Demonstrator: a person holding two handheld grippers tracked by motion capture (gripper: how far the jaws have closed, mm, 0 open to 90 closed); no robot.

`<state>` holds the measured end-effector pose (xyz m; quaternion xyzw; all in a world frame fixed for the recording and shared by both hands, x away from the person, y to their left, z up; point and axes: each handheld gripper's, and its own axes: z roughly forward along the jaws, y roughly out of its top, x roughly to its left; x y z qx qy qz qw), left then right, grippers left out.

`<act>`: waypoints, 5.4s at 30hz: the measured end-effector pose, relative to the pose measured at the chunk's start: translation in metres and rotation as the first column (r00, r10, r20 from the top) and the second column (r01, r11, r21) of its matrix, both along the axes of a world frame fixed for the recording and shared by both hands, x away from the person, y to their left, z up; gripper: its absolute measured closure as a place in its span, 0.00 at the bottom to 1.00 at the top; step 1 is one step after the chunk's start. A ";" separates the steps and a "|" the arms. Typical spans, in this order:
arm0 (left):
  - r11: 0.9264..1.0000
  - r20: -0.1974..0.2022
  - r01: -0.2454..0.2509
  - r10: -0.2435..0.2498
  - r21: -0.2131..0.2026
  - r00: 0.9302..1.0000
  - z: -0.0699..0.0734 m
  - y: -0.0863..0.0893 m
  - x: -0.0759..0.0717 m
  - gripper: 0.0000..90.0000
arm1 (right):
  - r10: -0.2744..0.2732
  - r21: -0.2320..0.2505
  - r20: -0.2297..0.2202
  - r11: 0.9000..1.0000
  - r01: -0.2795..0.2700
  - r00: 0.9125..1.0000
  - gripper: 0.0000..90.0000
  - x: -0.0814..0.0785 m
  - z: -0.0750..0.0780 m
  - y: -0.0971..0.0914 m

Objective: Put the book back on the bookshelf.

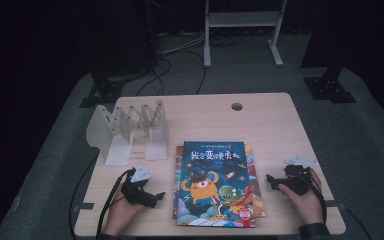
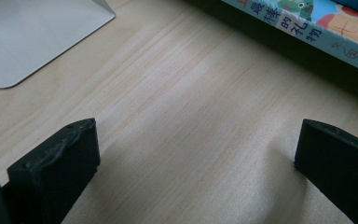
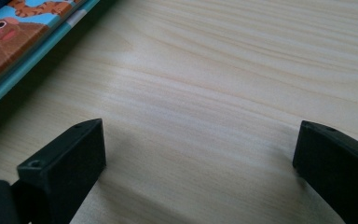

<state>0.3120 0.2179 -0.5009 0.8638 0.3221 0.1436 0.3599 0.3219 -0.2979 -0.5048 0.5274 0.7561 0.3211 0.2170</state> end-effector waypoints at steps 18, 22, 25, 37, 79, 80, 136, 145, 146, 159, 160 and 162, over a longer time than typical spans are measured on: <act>0.999 0.029 0.026 -0.027 0.036 0.999 0.004 0.001 -0.003 0.00 | 0.008 0.047 0.024 0.999 -0.010 1.000 0.30 -0.002 0.020 0.000; 1.000 0.032 0.020 -0.021 0.021 0.999 0.011 0.002 -0.006 0.00 | 0.025 0.054 0.038 0.998 -0.027 0.999 0.30 -0.002 0.028 0.005; 1.000 0.032 0.027 -0.028 0.009 0.999 0.020 0.002 -0.010 0.00 | 0.052 0.065 0.063 0.996 -0.056 0.997 0.29 -0.002 0.037 0.015; 0.996 0.023 0.080 -0.079 -0.042 0.997 0.036 -0.010 -0.014 0.00 | 0.148 0.104 0.087 0.982 -0.157 0.985 0.28 0.003 0.060 0.050; 0.995 0.047 0.084 -0.081 -0.060 0.996 0.052 -0.009 -0.005 0.00 | 0.342 0.140 0.022 0.929 -0.342 0.939 0.19 0.034 0.035 0.115; 0.995 0.047 0.084 -0.081 -0.060 0.996 0.052 -0.009 -0.005 0.00 | 0.342 0.140 0.022 0.929 -0.342 0.939 0.19 0.034 0.035 0.115; 0.984 -0.061 0.125 -0.134 -0.130 0.989 0.031 -0.030 0.062 0.00 | 0.502 0.090 0.005 0.861 -0.500 0.865 0.24 0.018 0.044 0.132; 0.983 -0.065 0.125 -0.134 -0.136 0.989 0.031 -0.029 0.062 0.00 | 0.494 0.080 0.021 0.866 -0.494 0.869 0.23 -0.012 0.047 0.104; 0.983 -0.066 0.125 -0.134 -0.137 0.989 0.030 -0.029 0.062 0.00 | 0.498 0.082 0.026 0.863 -0.498 0.867 0.23 -0.016 0.047 0.100; 0.984 -0.067 0.120 -0.130 -0.134 0.989 0.031 -0.030 0.062 0.00 | 0.523 0.082 0.034 0.848 -0.524 0.852 0.20 -0.059 0.045 0.072; 0.984 -0.069 0.118 -0.128 -0.135 0.989 0.031 -0.030 0.062 0.00 | 0.534 0.079 0.039 0.841 -0.535 0.845 0.20 -0.065 0.045 0.069; 0.984 -0.070 0.117 -0.128 -0.136 0.989 0.031 -0.030 0.062 0.00 | 0.539 0.079 0.043 0.838 -0.540 0.841 0.19 -0.068 0.046 0.067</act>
